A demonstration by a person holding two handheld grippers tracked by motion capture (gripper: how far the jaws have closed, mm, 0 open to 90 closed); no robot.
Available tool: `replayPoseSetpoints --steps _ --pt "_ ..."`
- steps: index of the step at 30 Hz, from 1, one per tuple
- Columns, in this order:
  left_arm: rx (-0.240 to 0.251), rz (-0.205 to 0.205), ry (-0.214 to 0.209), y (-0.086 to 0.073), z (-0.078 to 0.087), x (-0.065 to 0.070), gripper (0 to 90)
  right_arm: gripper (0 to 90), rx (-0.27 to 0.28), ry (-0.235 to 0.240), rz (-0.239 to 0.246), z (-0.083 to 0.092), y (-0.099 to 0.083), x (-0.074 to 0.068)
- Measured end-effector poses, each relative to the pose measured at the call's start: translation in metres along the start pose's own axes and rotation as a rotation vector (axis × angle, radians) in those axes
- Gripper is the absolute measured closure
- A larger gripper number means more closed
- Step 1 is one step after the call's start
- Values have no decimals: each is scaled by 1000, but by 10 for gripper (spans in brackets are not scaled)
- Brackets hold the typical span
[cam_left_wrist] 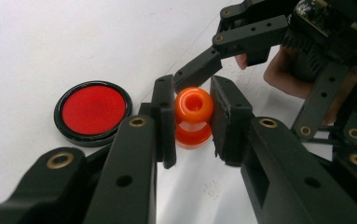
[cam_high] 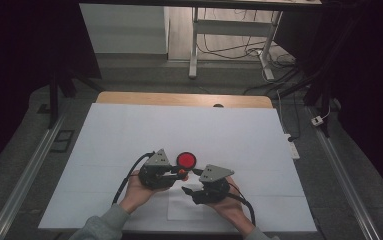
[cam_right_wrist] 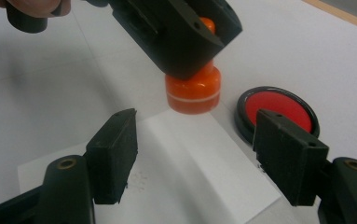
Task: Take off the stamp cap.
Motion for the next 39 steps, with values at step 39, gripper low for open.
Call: replayPoseSetpoints --steps 39 --pt "-3 1 -6 -1 -2 2 723 563 -4 -7 9 -11 8 -7"
Point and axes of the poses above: each handheld gripper's, and its own axes: z roughly backward along the jaws, y roughly out of its top, x roughly to its right, the point moved 8 cm from there along -z, roughly forward along the jaws, and after that the axes turned 1 degree about y, right-handed, at the moved point
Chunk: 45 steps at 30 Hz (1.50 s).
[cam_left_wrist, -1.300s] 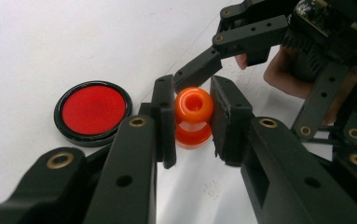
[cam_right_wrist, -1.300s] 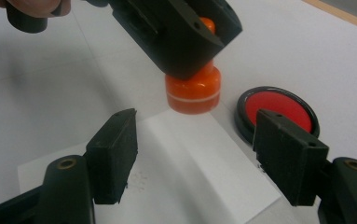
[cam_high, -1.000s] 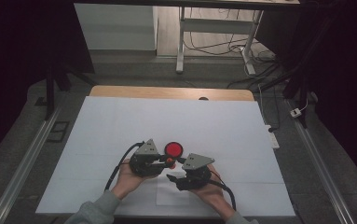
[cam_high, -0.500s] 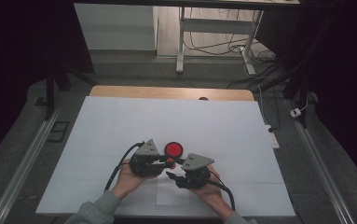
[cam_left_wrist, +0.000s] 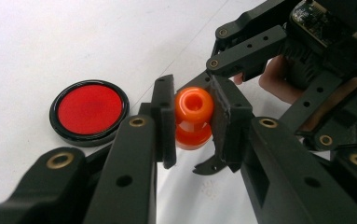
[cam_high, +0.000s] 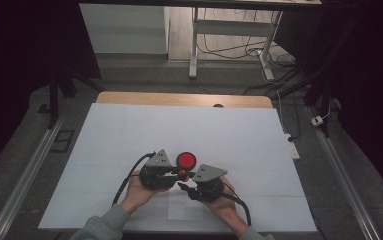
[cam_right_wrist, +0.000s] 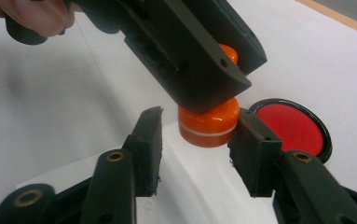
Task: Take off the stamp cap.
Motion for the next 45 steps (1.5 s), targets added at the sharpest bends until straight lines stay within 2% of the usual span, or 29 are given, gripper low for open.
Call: replayPoseSetpoints --steps 9,19,45 --pt "10 10 -15 1 1 1 723 633 5 -13 -4 1 0 2" --pt "8 -1 -7 0 1 1 725 646 1 -10 -16 1 0 2" --pt "23 -6 -10 1 3 2 727 648 17 -19 0 2 1 1"
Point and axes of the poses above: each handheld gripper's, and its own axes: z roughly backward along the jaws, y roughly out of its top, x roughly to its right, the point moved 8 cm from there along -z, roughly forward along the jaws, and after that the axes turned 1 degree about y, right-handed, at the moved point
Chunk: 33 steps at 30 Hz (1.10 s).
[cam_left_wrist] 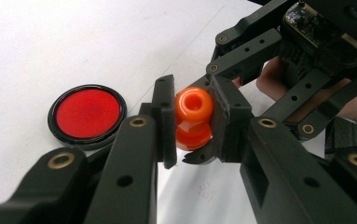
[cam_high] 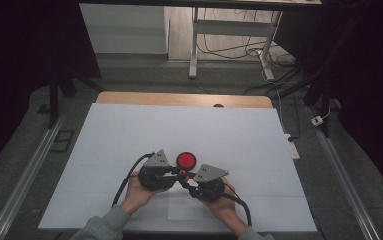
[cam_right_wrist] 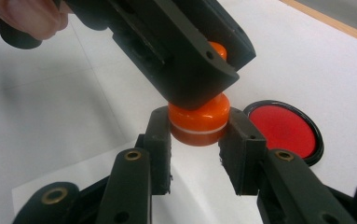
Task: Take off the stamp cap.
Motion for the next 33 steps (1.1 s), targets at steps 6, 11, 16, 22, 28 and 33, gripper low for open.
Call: replayPoseSetpoints --steps 6,11,16,22,28,33 --pt "-2 -1 0 0 0 0 728 649 -5 -5 6 0 0 0" --pt "-2 1 -2 0 0 0 728 649 -9 -8 7 0 -1 0" --pt "0 2 -3 0 0 0 728 649 -4 -7 7 0 0 0" --pt "1 6 -7 0 0 0 728 649 -3 -8 7 0 0 0" --pt "4 5 -6 0 1 0 728 649 2 -9 9 1 0 -1" --pt "2 7 -8 0 1 0 728 649 -1 -10 11 1 0 -1"
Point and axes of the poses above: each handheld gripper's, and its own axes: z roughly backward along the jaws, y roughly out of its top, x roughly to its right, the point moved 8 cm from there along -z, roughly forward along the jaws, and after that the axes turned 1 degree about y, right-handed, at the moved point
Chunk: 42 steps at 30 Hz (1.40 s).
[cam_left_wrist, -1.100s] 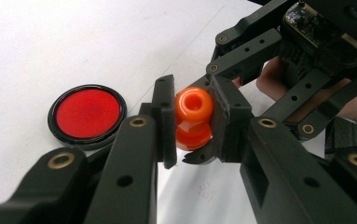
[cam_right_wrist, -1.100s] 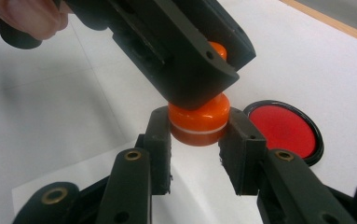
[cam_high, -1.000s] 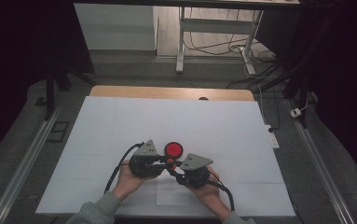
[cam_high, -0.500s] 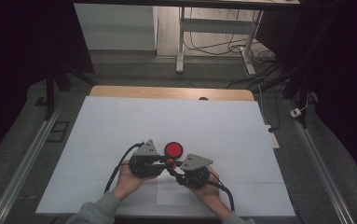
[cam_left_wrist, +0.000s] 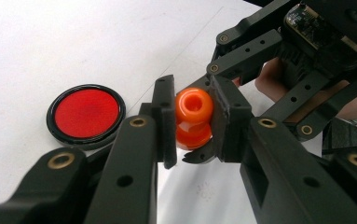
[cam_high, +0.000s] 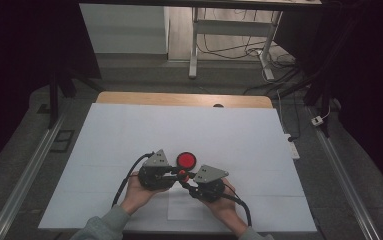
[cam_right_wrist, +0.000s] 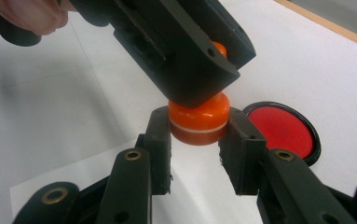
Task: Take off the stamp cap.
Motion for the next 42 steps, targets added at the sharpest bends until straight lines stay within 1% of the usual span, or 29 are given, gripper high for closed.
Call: replayPoseSetpoints --steps 10,14,16,17,18,19,20,21,22,23,24,27,29,31,37,42 --pt "-1 -4 6 0 0 1 728 650 6 -2 3 0 0 0" --pt "0 -2 8 0 0 1 728 650 -1 -3 7 0 0 0" --pt "5 -2 13 0 0 1 729 650 8 -5 5 -1 0 0" --pt "13 -1 19 1 0 1 730 652 0 -14 7 0 0 1" --pt "43 -3 65 4 4 -2 730 652 -32 -27 14 -2 -5 2" --pt "68 8 77 7 11 -7 730 652 -32 -27 14 -2 -5 2" --pt "100 37 76 10 20 -12 730 652 -51 -32 18 -3 -11 3" --pt "117 63 66 10 26 -17 730 652 -38 -27 -6 -4 -14 5" --pt "123 81 60 9 31 -21 730 652 -17 -18 -38 -3 -15 6" --pt "125 94 60 8 33 -24 730 652 0 -13 -54 -2 -12 7" --pt "123 104 54 6 34 -26 730 652 9 -14 -53 -1 -9 7" --pt "115 97 42 6 30 -23 729 652 8 -23 -36 0 -6 7" --pt "108 77 37 6 28 -19 729 652 -4 -24 -36 0 -8 8" --pt "103 73 33 6 27 -18 729 651 -6 -23 -40 -1 -9 8" --pt "96 76 33 4 26 -20 728 651 -15 -27 -31 1 -10 9" --pt "90 71 38 3 25 -20 728 650 -9 -41 -40 4 -11 12"
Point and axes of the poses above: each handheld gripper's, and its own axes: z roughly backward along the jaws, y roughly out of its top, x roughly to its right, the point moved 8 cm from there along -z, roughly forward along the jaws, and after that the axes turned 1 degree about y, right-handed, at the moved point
